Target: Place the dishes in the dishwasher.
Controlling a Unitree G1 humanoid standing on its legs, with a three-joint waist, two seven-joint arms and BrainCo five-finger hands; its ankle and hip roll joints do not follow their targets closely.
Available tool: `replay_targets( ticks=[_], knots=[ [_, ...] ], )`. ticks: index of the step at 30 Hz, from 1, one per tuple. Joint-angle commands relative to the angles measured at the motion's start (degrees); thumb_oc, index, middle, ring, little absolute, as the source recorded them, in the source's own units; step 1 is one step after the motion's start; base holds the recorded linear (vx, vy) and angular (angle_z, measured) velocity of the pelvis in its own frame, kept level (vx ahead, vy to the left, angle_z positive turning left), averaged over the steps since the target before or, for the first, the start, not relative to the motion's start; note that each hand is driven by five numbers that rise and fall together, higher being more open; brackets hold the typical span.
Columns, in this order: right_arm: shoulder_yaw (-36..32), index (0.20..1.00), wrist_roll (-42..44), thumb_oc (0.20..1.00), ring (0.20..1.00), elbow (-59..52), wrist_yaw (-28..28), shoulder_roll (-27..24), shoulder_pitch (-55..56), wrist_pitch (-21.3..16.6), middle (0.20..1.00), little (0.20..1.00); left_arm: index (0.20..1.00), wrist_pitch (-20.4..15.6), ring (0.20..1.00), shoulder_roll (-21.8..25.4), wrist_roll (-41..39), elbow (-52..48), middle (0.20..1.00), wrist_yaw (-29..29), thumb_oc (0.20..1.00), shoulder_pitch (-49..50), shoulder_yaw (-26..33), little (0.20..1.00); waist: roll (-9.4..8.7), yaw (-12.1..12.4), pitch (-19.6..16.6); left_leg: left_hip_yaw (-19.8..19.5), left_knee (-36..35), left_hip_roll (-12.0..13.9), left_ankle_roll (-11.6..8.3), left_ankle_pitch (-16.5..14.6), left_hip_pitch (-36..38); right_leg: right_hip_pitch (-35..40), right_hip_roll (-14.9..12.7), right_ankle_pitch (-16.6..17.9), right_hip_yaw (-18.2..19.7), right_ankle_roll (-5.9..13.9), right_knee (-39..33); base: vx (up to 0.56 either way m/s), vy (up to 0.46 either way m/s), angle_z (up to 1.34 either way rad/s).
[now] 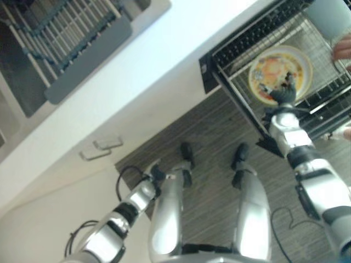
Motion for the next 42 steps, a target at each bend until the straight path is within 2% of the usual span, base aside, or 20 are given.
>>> replay_targets(
  ticks=[1, 6, 7, 12, 13, 19, 20, 21, 25, 27, 31, 34, 35, 42],
  knots=[
    [1.3, 1.000, -4.6, 1.000, 1.000, -3.4, -3.7, -1.2, 2.8, -3.4, 1.000, 1.000, 1.000, -0.3, 1.000, -1.3, -1.2, 2.8, 1.000, 0.6, 1.000, 3.4, 0.5, 1.000, 1.33, 0.5, -1.1, -3.4, -3.3, -0.1, -2.36, -4.4, 4.6, 2.3, 2.6, -10.2, 4.0, 2.42, 7.4, 0.03, 0.003, -0.11],
    [3.1, 1.000, -9.8, 1.000, 1.000, -9.8, -7.2, 0.4, 8.6, -4.0, 1.000, 1.000, 1.000, -1.2, 1.000, -1.9, -0.2, 6.2, 1.000, 0.0, 1.000, 5.3, 3.3, 1.000, -0.28, -0.8, -1.1, -2.2, -3.2, 0.7, -2.28, -5.9, 12.2, 10.1, 2.1, -10.4, 3.7, 2.48, 5.3, 0.05, -0.011, -0.09],
    [3.6, 1.000, -10.6, 1.000, 1.000, -12.1, -7.8, 0.6, 11.0, -4.5, 1.000, 1.000, 1.000, -1.5, 1.000, -2.0, -0.2, 7.5, 1.000, -0.2, 1.000, 6.1, 4.5, 1.000, -1.16, -1.3, -1.1, -1.8, -3.4, 1.0, -2.29, -6.4, 15.8, 14.0, 1.9, -10.5, 3.5, 2.54, 4.1, 0.07, -0.035, -0.10],
    [4.4, 1.000, -12.4, 1.000, 1.000, -18.5, -7.2, 1.6, 17.5, -6.1, 1.000, 1.000, 1.000, -2.2, 1.000, -2.1, 1.1, 10.1, 1.000, -0.8, 1.000, 8.7, 7.3, 1.000, -3.32, -2.2, -1.6, -1.4, -5.5, 2.1, -2.55, -7.2, 25.0, 24.2, 2.6, -10.6, 3.1, 2.31, -0.2, 0.09, -0.058, -0.15],
    [4.5, 1.000, -12.7, 1.000, 1.000, -20.5, -6.1, 1.6, 19.6, -6.3, 1.000, 1.000, 1.000, -2.2, 1.000, -2.2, 1.4, 10.4, 1.000, -0.9, 1.000, 9.9, 7.8, 1.000, -3.81, -2.3, -3.1, -0.7, -6.5, 2.5, -2.23, -6.1, 25.9, 25.6, 3.0, -9.2, 2.7, 1.87, -2.1, 0.07, -0.057, -0.08],
    [4.5, 1.000, -13.4, 1.000, 1.000, -27.0, -0.1, 1.7, 30.1, -9.3, 1.000, 1.000, 1.000, -1.7, 1.000, -3.0, 1.0, 11.4, 1.000, -2.4, 1.000, 15.5, 11.1, 1.000, -5.34, -2.9, -10.0, -0.1, -11.3, 2.5, -2.40, -6.4, 32.8, 33.3, 3.8, -9.2, 1.9, 2.69, -7.8, 0.14, -0.054, -0.06],
    [4.0, 1.000, -12.8, 1.000, 1.000, -29.8, 4.1, 1.6, 34.4, -10.5, 1.000, 1.000, 1.000, -1.1, 1.000, -3.8, -1.5, 11.6, 1.000, -3.4, 1.000, 17.9, 13.2, 1.000, -5.64, -3.2, -12.8, 0.3, -13.1, 2.7, -2.58, -6.1, 35.1, 35.5, 4.1, -8.8, 1.5, 3.13, -9.7, 0.12, -0.051, -0.06],
    [4.0, 1.000, -12.8, 1.000, 1.000, -29.8, 4.1, 1.6, 34.4, -10.5, 1.000, 1.000, 1.000, -1.1, 1.000, -3.8, -1.5, 11.6, 1.000, -3.4, 1.000, 17.9, 13.2, 1.000, -5.64, -3.2, -12.8, 0.3, -13.1, 2.7, -2.58, -6.1, 35.2, 35.5, 4.1, -8.8, 1.5, 3.13, -9.7, 0.11, -0.063, -0.04],
    [1.9, 1.000, -8.6, 1.000, 1.000, -36.7, 14.6, 0.5, 41.0, -11.2, 1.000, 1.000, 1.000, -1.9, 1.000, -5.4, -9.8, 12.5, 1.000, -6.3, 1.000, 21.1, 19.4, 1.000, -6.18, -4.2, -16.8, 1.3, -17.0, 2.9, -3.28, -5.1, 38.8, 38.7, 4.2, -7.4, 0.0, 4.30, -13.5, -0.01, -0.072, -0.03],
    [1.1, 1.000, -8.5, 1.000, 1.000, -38.9, 17.0, 0.0, 42.9, -10.5, 1.000, 1.000, 1.000, -1.6, 1.000, -5.7, -12.0, 12.7, 1.000, -7.3, 1.000, 21.7, 20.9, 1.000, -6.23, -4.5, -17.5, 1.6, -18.5, 3.0, -3.53, -4.6, 39.7, 39.4, 4.3, -6.9, -0.3, 4.64, -14.5, -0.06, -0.071, 0.02],
    [-2.2, 1.000, -6.9, 1.000, 1.000, -44.0, 19.7, -1.8, 48.1, -8.5, 1.000, 1.000, 1.000, 0.5, 1.000, -5.8, -13.2, 13.0, 1.000, -9.7, 1.000, 22.3, 22.9, 1.000, -6.20, -6.1, -18.8, 2.5, -21.5, 3.3, -4.32, -3.3, 40.8, 40.0, 4.8, -6.0, -0.6, 5.26, -16.6, -0.05, -0.058, -0.02],
    [-3.4, 1.000, -5.9, 1.000, 1.000, -44.9, 20.3, -2.3, 50.3, -8.7, 1.000, 1.000, 1.000, 0.9, 1.000, -5.6, -14.5, 13.2, 1.000, -11.2, 1.000, 22.6, 23.3, 1.000, -6.02, -7.1, -19.3, 3.3, -22.0, 3.3, -4.57, -3.2, 41.3, 40.3, 4.9, -5.4, -0.4, 5.47, -17.9, -0.01, -0.031, -0.15],
    [-3.6, 1.000, -4.7, 1.000, 1.000, -45.0, 20.0, -2.1, 51.3, -9.4, 1.000, 1.000, 1.000, -1.3, 1.000, -5.8, -15.5, 12.9, 1.000, -13.1, 1.000, 22.4, 23.2, 1.000, -5.75, -7.7, -19.6, 3.8, -22.0, 3.3, -4.59, -3.4, 41.4, 40.3, 5.0, -5.1, -0.3, 5.54, -18.7, -0.02, -0.030, -0.28],
    [-2.8, 1.000, -3.8, 1.000, 1.000, -46.7, 24.5, -2.6, 51.5, -10.6, 1.000, 1.000, 1.000, 0.3, 1.000, -6.0, -14.9, 11.4, 1.000, -16.1, 1.000, 23.0, 21.1, 1.000, -5.11, -7.6, -19.8, 1.7, -19.7, 2.5, -3.84, -5.2, 41.1, 40.6, 5.9, -6.3, 1.0, 4.57, -17.8, 0.00, -0.020, -0.06]
  ],
)
